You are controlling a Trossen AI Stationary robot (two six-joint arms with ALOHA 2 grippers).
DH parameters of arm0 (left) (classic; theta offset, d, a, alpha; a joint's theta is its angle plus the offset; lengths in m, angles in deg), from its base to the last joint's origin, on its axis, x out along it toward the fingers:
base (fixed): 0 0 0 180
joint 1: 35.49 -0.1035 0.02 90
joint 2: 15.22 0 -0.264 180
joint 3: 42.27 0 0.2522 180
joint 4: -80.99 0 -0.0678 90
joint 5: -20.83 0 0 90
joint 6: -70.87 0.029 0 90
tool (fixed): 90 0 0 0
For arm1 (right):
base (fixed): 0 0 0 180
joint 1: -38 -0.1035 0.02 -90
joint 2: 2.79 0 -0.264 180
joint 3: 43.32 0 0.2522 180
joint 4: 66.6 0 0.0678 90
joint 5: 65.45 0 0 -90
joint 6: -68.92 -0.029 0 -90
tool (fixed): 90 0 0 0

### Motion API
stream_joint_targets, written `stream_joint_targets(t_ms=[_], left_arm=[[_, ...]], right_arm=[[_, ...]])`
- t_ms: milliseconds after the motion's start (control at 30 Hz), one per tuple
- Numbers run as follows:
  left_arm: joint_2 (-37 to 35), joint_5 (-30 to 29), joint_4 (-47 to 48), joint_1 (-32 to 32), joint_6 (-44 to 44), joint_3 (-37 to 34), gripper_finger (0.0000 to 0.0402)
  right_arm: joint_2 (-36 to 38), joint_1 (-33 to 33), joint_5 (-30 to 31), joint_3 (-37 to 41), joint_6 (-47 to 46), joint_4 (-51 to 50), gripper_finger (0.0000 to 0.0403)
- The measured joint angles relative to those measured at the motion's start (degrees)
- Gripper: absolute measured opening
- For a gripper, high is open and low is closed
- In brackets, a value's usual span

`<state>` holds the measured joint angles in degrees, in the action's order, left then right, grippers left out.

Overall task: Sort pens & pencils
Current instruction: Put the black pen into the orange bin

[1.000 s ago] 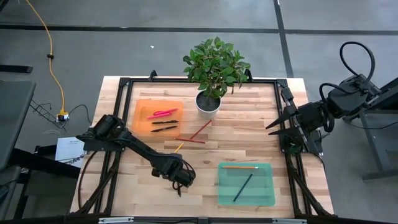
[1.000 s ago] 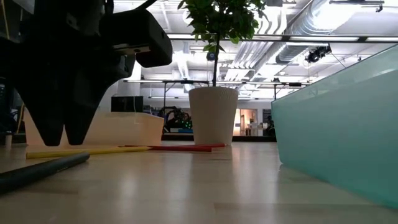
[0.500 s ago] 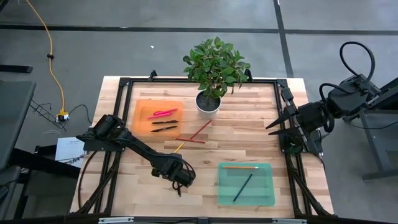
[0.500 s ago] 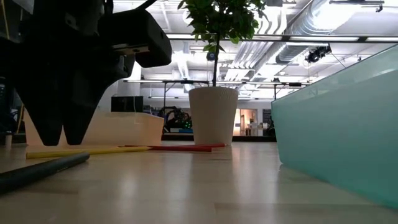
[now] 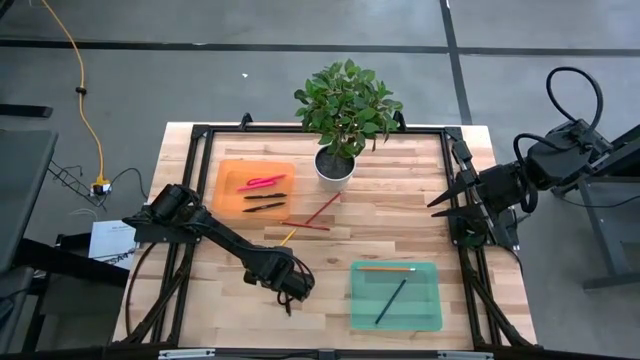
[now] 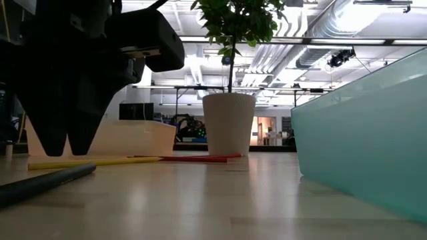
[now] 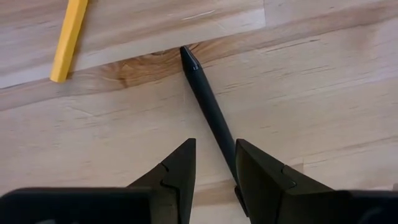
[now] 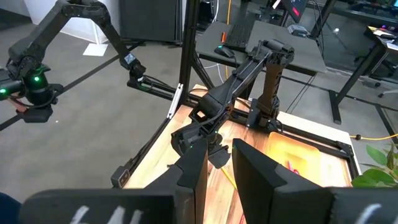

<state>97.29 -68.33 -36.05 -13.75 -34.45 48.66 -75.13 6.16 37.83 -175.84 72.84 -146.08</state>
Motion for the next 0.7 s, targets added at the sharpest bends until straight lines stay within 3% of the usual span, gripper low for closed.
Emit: stream_joint_targets(t_ms=[700], left_arm=[[0.0, 0.0, 0.1, 0.0, -1.0, 0.0, 0.0101]], right_arm=[[0.0, 0.0, 0.0, 0.0, 0.0, 0.0, 0.0067]])
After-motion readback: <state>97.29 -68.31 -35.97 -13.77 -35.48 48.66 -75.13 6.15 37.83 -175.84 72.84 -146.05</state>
